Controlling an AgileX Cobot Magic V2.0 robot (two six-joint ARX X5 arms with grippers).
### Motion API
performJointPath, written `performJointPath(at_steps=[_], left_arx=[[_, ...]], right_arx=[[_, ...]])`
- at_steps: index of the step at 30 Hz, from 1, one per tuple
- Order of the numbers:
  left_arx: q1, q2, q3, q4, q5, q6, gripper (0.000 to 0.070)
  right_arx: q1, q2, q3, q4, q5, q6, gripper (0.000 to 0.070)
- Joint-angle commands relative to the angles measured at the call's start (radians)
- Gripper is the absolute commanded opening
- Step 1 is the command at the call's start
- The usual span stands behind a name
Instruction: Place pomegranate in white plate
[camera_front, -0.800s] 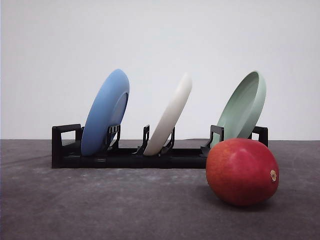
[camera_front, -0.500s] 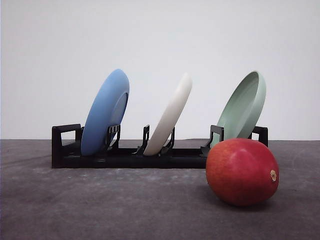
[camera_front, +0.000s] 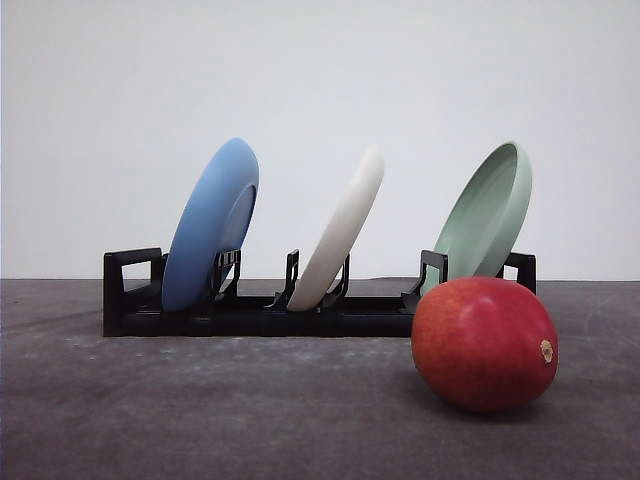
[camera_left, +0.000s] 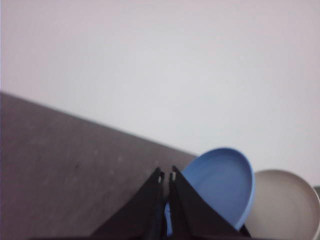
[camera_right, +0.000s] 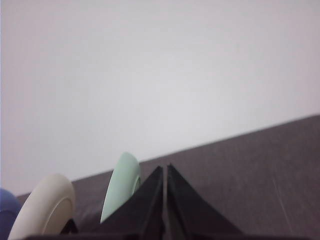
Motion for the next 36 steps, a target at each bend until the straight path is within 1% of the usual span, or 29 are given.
performJointPath(at_steps=[1, 5, 7, 9, 11, 15, 17, 20, 25, 28, 31, 34, 36], left_arx=[[0.000, 0.018, 0.058, -0.067, -0.005, 0.016, 0.0000], [0.000, 0.071, 0.174, -0.208, -0.005, 0.014, 0.0000], [0.000, 0.105, 0.225, -0.275, -0.002, 0.017, 0.0000], [0.000, 0.139, 0.263, -0.329, 0.018, 0.038, 0.0000], [0.000, 0.182, 0.293, -0.376, 0.053, 0.078, 0.0000], [0.000, 0.282, 0.333, -0.444, 0.152, 0.155, 0.0001], [0.000, 0.342, 0.345, -0.456, 0.206, 0.185, 0.0001], [-0.016, 0.428, 0.360, -0.457, 0.254, 0.232, 0.0002], [-0.120, 0.529, 0.385, -0.407, 0.237, 0.263, 0.0003], [-0.187, 0.573, 0.398, -0.373, 0.213, 0.292, 0.0003], [-0.247, 0.610, 0.415, -0.364, 0.161, 0.367, 0.0003], [-0.297, 0.634, 0.427, -0.358, 0.117, 0.451, 0.0003], [-0.321, 0.645, 0.435, -0.357, 0.107, 0.490, 0.0003]], right_arx=[[-0.002, 0.024, 0.058, -0.047, -0.018, 0.013, 0.0005], [-0.002, 0.105, 0.161, -0.149, -0.082, -0.002, 0.0005], [-0.002, 0.156, 0.206, -0.201, -0.130, -0.024, 0.0005], [-0.002, 0.204, 0.240, -0.244, -0.180, -0.056, 0.0005], [-0.002, 0.257, 0.267, -0.293, -0.224, -0.100, 0.0006], [0.003, 0.356, 0.293, -0.369, -0.293, -0.224, 0.0006], [0.027, 0.391, 0.293, -0.383, -0.293, -0.258, 0.0005], [0.065, 0.433, 0.293, -0.390, -0.278, -0.290, 0.0005], [0.167, 0.473, 0.293, -0.389, -0.218, -0.326, 0.0006], [0.222, 0.480, 0.293, -0.389, -0.215, -0.374, 0.0006], [0.261, 0.480, 0.293, -0.389, -0.215, -0.388, 0.0006], [0.275, 0.480, 0.293, -0.389, -0.215, -0.387, 0.0007], [0.275, 0.480, 0.293, -0.388, -0.216, -0.387, 0.0007]])
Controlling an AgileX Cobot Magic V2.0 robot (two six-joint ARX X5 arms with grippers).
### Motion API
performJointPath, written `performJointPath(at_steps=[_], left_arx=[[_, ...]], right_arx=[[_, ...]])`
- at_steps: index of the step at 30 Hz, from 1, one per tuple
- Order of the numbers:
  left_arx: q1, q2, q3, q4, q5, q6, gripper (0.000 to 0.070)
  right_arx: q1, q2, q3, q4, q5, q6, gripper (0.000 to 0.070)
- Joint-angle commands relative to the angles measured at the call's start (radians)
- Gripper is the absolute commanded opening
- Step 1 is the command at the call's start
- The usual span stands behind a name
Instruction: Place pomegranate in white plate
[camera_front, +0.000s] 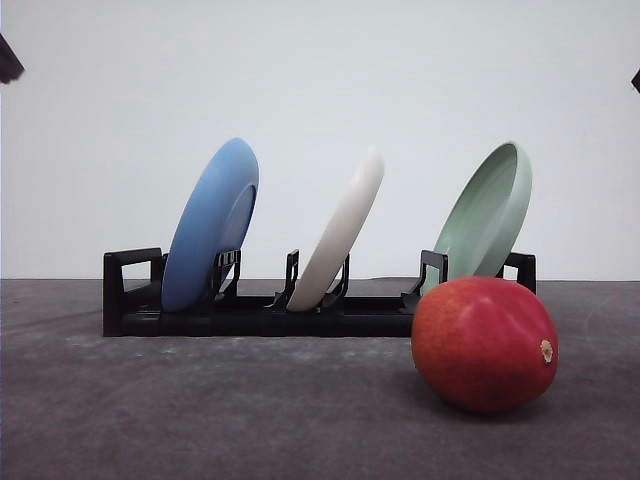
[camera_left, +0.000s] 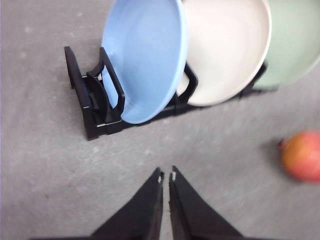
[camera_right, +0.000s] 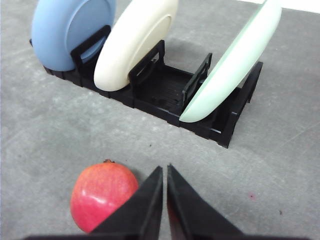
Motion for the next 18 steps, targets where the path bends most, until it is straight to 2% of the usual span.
performJointPath(at_steps=[1, 7, 8, 9, 10, 11, 12, 13, 14, 18], left_arx=[[-0.017, 0.009, 0.032, 0.014, -0.003, 0.087, 0.0003], [-0.045, 0.010, 0.041, 0.027, 0.001, 0.098, 0.0011], [-0.045, 0.008, 0.041, 0.034, 0.004, 0.098, 0.0072], [-0.046, 0.006, 0.041, 0.041, 0.006, 0.098, 0.0161], [-0.046, 0.004, 0.041, 0.046, 0.006, 0.097, 0.0287], [-0.046, 0.004, 0.041, 0.050, 0.010, 0.098, 0.0379], [-0.046, 0.004, 0.041, 0.052, 0.013, 0.098, 0.0438], [-0.046, 0.004, 0.041, 0.054, 0.015, 0.098, 0.0450], [-0.046, 0.004, 0.041, 0.054, 0.019, 0.097, 0.0439], [-0.046, 0.004, 0.041, 0.055, 0.032, 0.096, 0.0433]], right_arx=[[0.005, 0.003, 0.016, 0.011, 0.003, -0.014, 0.0007], [0.005, 0.003, 0.016, 0.017, -0.005, -0.014, 0.0007], [0.005, 0.003, 0.016, 0.017, -0.005, -0.014, 0.0015], [0.005, 0.003, 0.016, 0.017, -0.005, -0.014, 0.0042], [0.005, 0.003, 0.016, 0.017, -0.005, -0.014, 0.0094], [0.005, 0.003, 0.016, 0.017, -0.005, -0.014, 0.0161], [0.005, 0.003, 0.016, 0.017, -0.004, -0.014, 0.0224], [0.005, 0.003, 0.016, 0.017, -0.004, -0.014, 0.0283], [0.005, 0.003, 0.016, 0.017, -0.004, -0.014, 0.0304], [0.005, 0.003, 0.016, 0.017, -0.004, -0.014, 0.0315]])
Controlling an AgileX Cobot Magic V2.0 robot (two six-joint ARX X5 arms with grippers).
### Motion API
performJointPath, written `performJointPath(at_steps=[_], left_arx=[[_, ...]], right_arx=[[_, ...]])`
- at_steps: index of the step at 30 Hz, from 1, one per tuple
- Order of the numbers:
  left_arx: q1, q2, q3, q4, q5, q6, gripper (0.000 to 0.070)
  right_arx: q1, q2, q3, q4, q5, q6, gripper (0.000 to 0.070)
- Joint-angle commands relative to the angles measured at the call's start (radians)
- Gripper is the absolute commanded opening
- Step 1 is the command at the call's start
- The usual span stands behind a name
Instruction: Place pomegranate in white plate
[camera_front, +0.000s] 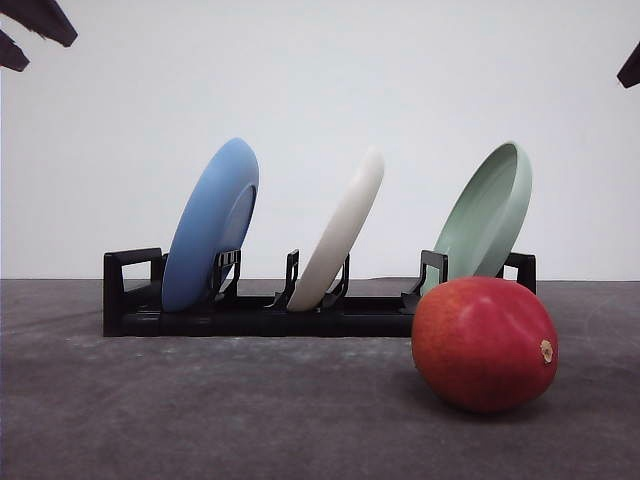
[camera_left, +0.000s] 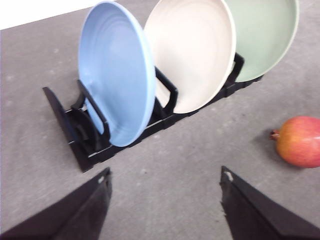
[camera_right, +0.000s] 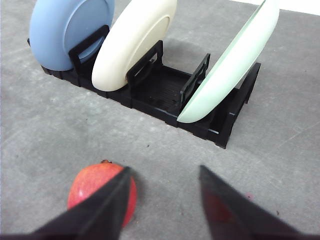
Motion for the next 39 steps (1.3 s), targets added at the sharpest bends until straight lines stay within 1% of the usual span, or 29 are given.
performJointPath(at_steps=[1, 4, 7, 13, 18, 20, 24, 28, 31, 34, 37, 39], left_arx=[[-0.005, 0.004, 0.023, 0.011, 0.013, 0.005, 0.0434], [-0.008, 0.005, 0.023, 0.030, 0.054, 0.004, 0.0433], [-0.029, 0.014, 0.023, 0.081, 0.057, 0.004, 0.0433], [-0.112, 0.072, 0.023, 0.215, 0.057, 0.001, 0.0433], [-0.195, 0.180, 0.023, 0.347, 0.050, 0.002, 0.0433], [-0.225, 0.236, 0.023, 0.404, 0.033, 0.002, 0.0433], [-0.279, 0.358, 0.030, 0.508, -0.033, 0.001, 0.0433], [-0.324, 0.488, 0.061, 0.590, -0.070, -0.004, 0.0434], [-0.348, 0.581, 0.105, 0.614, -0.081, -0.024, 0.0434], [-0.362, 0.672, 0.161, 0.623, -0.085, -0.026, 0.0434], [-0.369, 0.757, 0.221, 0.621, -0.118, -0.026, 0.0434], [-0.370, 0.813, 0.260, 0.618, -0.159, -0.030, 0.0433]], right_arx=[[0.005, 0.003, 0.016, 0.015, -0.001, -0.008, 0.0315], [0.005, 0.003, 0.016, 0.015, -0.001, -0.008, 0.0314], [0.005, 0.003, 0.016, 0.014, -0.001, -0.007, 0.0314], [0.005, 0.003, 0.016, 0.023, 0.000, 0.062, 0.0313], [0.005, 0.003, 0.016, 0.022, -0.001, 0.083, 0.0313], [0.005, 0.003, 0.016, 0.022, -0.001, 0.083, 0.0313], [0.005, 0.003, 0.016, 0.022, -0.001, 0.091, 0.0313], [0.005, 0.003, 0.016, 0.022, -0.001, 0.093, 0.0313], [0.005, 0.003, 0.016, 0.022, -0.001, 0.089, 0.0313], [0.005, 0.003, 0.016, 0.022, -0.001, 0.089, 0.0313], [0.005, 0.003, 0.016, 0.022, -0.001, 0.081, 0.0313], [0.005, 0.003, 0.016, 0.022, -0.001, 0.078, 0.0313]])
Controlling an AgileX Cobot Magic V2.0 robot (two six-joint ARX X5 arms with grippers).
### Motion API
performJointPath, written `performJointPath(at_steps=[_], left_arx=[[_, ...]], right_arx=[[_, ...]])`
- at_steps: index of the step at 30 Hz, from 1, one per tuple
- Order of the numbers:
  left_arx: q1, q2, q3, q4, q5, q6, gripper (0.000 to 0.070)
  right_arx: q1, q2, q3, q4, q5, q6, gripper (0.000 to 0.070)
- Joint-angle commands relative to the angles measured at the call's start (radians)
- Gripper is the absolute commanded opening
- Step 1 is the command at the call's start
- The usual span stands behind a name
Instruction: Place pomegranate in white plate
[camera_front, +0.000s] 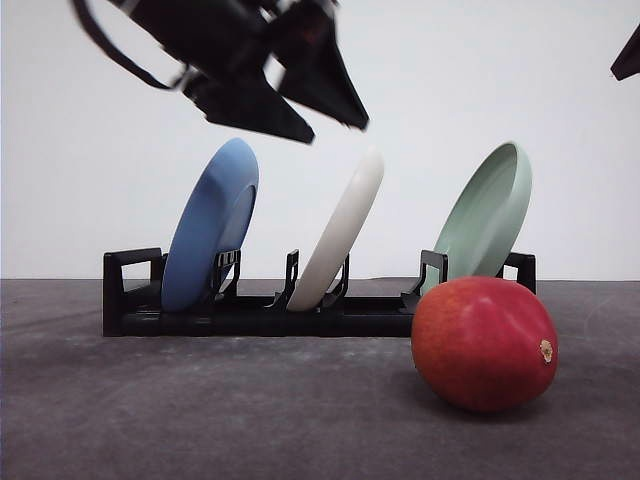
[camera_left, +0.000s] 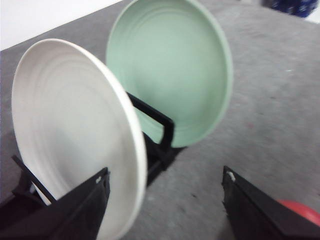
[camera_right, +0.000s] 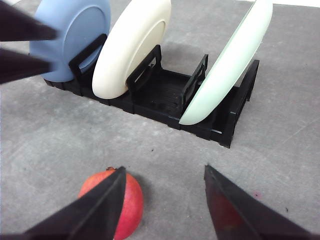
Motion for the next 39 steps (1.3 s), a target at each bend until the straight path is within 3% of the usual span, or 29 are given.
performJointPath(at_steps=[1, 6, 16, 18, 24, 26, 39], left_arx=[[-0.010, 0.049, 0.045, 0.008, -0.036, -0.014, 0.0434], [-0.010, 0.158, 0.126, 0.007, -0.093, -0.040, 0.0432], [-0.011, 0.278, 0.216, 0.008, -0.097, -0.040, 0.0428], [-0.011, 0.279, 0.216, 0.006, -0.096, -0.040, 0.0391], [-0.018, 0.279, 0.216, 0.006, -0.094, -0.042, 0.0071], [-0.022, 0.279, 0.216, 0.006, -0.093, -0.052, 0.0012], [-0.023, 0.235, 0.216, -0.016, -0.093, -0.232, 0.0000]], right_arx=[[0.005, 0.003, 0.016, 0.010, -0.001, -0.001, 0.0313], [0.005, 0.003, 0.016, 0.009, -0.001, -0.001, 0.0313], [0.005, 0.003, 0.016, 0.009, 0.000, -0.001, 0.0313], [0.005, 0.003, 0.016, 0.010, -0.001, -0.002, 0.0313], [0.005, 0.003, 0.016, 0.010, 0.000, -0.030, 0.0313], [0.005, 0.003, 0.016, 0.010, 0.000, -0.031, 0.0313], [0.005, 0.003, 0.016, 0.010, -0.001, -0.030, 0.0313]])
